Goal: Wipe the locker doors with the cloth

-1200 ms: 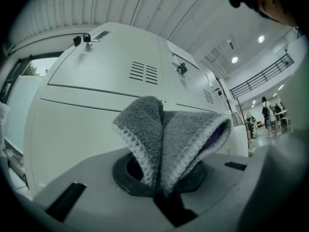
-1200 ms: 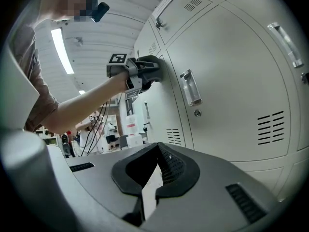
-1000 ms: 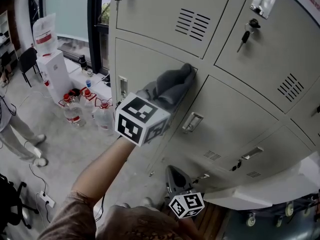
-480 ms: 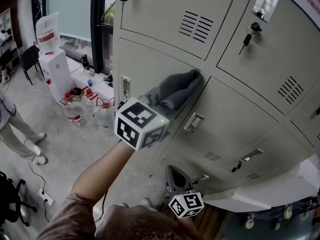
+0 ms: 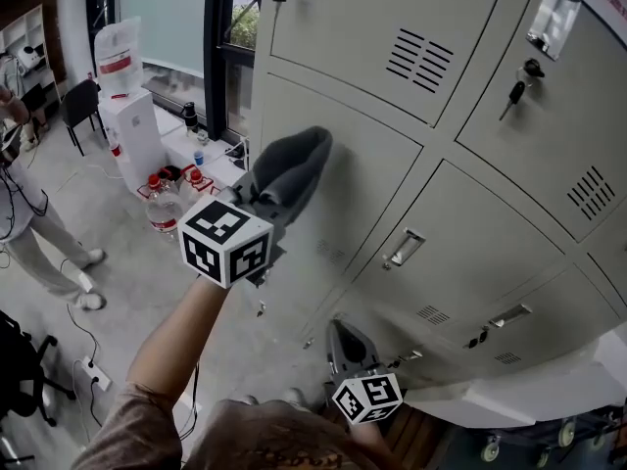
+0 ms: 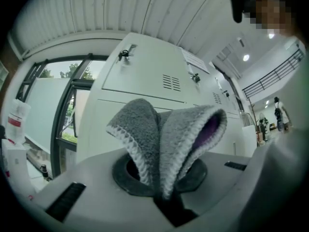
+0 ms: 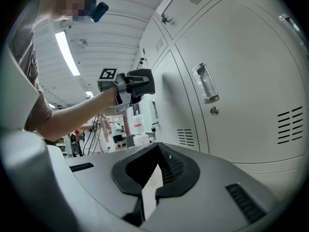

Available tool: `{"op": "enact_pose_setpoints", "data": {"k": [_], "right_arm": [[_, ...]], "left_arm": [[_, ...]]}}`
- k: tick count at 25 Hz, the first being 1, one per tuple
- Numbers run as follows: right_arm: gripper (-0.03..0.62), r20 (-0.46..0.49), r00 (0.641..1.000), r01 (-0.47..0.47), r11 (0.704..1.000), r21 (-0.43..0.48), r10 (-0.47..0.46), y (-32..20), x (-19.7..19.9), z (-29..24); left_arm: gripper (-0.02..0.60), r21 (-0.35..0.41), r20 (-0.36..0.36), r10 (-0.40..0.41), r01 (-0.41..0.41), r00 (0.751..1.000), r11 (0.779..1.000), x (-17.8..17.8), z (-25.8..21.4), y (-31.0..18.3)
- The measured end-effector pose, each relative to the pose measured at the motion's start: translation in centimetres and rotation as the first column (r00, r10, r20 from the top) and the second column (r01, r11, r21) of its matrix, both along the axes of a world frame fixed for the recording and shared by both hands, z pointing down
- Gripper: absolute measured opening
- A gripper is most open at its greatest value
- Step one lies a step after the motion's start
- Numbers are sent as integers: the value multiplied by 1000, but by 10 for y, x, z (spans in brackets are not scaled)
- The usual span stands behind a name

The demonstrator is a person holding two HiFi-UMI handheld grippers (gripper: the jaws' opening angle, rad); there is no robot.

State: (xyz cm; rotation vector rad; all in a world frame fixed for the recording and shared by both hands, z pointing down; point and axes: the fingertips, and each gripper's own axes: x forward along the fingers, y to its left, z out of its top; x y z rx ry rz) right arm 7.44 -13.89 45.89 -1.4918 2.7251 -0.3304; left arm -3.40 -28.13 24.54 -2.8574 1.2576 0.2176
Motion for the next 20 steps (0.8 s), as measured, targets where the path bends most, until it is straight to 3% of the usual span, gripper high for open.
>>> {"op": "enact_pose_setpoints", "data": {"k": [5,11,20], "right_arm": [[-2,-1,1000,21,1000,-6,-21,-1,-8,3],[-2,-4,1000,17,1000,-6,-17,-4,-6,3],[-2,-6,1000,3,1000,-13,-3,-8,0,4]], "left_arm": [[40,-20,20,-132,133,991,991,-56,17,-17],[40,-43,41,-237,239,971,970,-98,39,-39],[40,-131,43,-314,317,948,939,-127,77,-77]]}}
